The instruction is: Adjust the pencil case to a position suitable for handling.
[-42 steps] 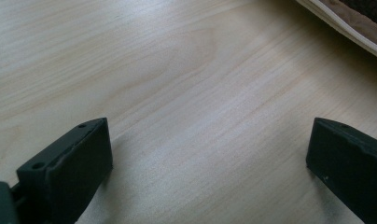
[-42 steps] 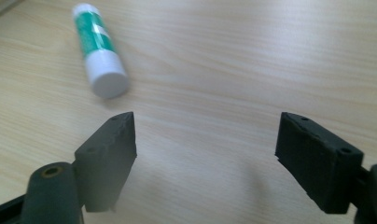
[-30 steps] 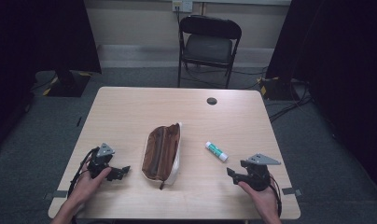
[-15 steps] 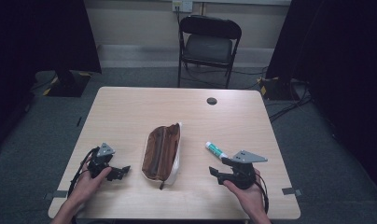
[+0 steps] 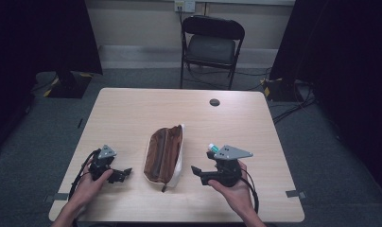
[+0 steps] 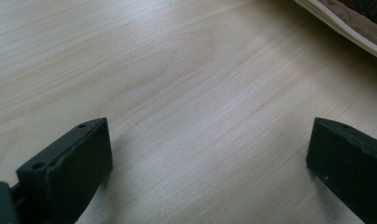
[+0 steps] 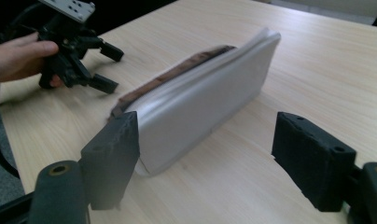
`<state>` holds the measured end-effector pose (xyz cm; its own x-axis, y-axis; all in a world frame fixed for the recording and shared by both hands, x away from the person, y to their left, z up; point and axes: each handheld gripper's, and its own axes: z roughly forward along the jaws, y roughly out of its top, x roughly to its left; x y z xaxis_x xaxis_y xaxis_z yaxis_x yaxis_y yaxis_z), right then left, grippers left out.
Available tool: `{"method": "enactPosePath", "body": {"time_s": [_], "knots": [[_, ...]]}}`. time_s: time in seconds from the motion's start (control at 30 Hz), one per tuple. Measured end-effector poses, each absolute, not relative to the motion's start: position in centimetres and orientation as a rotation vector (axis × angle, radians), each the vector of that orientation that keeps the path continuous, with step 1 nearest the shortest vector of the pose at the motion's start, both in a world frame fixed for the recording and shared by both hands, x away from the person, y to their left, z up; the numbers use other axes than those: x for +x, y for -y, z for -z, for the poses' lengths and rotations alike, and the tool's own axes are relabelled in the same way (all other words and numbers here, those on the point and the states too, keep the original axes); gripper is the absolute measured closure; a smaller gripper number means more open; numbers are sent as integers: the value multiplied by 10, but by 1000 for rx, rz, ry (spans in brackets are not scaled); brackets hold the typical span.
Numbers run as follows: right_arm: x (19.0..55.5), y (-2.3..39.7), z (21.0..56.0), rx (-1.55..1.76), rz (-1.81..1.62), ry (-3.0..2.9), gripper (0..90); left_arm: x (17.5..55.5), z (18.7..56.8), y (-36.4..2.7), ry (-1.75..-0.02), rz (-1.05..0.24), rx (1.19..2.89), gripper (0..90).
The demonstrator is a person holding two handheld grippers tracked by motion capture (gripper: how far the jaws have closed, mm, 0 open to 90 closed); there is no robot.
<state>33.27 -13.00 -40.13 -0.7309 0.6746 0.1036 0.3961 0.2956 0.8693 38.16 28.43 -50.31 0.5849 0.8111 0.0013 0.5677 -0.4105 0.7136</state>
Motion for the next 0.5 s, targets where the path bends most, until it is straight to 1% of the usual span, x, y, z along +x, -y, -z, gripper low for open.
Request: {"method": "enactPosePath", "body": {"time_s": [0.17, 0.5], "knots": [[335, 112, 395, 932, -1434, -2309, 189, 381, 503, -284, -1093, -456, 2130, 0], [342, 82, 399, 898, -1442, -2360, 183, 382, 503, -284, -1092, -456, 2131, 0]]}}
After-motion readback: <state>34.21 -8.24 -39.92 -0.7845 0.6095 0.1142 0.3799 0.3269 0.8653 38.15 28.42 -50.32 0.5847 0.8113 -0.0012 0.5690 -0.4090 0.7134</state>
